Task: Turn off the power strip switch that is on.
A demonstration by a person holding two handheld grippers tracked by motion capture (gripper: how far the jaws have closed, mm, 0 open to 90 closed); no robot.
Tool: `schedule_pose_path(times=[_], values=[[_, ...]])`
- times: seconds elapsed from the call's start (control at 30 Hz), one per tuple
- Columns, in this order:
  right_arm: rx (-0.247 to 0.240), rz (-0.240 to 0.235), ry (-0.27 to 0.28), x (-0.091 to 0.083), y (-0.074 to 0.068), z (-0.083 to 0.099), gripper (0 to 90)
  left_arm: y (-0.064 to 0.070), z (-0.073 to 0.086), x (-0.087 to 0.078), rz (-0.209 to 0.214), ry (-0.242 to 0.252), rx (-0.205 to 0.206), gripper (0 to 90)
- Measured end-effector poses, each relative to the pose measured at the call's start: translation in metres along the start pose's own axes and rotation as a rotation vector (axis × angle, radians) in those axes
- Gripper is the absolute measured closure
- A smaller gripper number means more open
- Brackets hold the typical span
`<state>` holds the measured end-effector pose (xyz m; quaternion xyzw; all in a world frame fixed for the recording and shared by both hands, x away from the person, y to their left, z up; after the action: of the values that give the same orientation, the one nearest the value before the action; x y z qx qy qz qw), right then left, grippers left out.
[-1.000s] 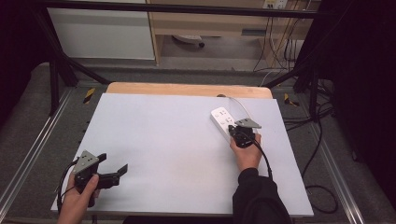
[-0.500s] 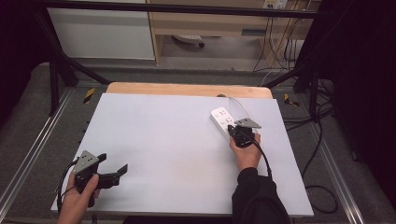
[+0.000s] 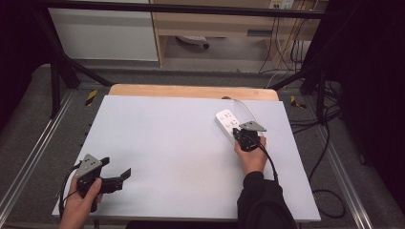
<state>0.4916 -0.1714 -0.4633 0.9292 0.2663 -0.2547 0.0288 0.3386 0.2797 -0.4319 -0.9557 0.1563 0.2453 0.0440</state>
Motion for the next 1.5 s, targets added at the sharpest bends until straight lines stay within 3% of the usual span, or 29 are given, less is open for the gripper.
schedule_pose_path(times=[0.67, 1.5], values=[[-0.032, 0.023, -0.022, 0.0011, -0.003, -0.0007, 90.0, 0.0001, -0.0002, -0.0003, 0.002, 0.001, -0.001, 5.5], [-0.019, 0.003, -0.011, 0.0002, -0.0008, 0.0003, 90.0, -0.0011, 0.0006, 0.0001, 0.0, -0.007, 0.001, 5.5]])
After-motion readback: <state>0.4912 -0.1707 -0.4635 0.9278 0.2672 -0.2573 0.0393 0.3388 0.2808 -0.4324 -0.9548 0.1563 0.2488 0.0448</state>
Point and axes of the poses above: each handheld gripper's, and its own axes: x roughly forward along the jaws, z roughly out of its underside, y roughly to its right, the point moved 3 cm from there along x, roughly forward along the jaws, and after that the axes turned 11 degrees about -z, right-handed, at the moved point
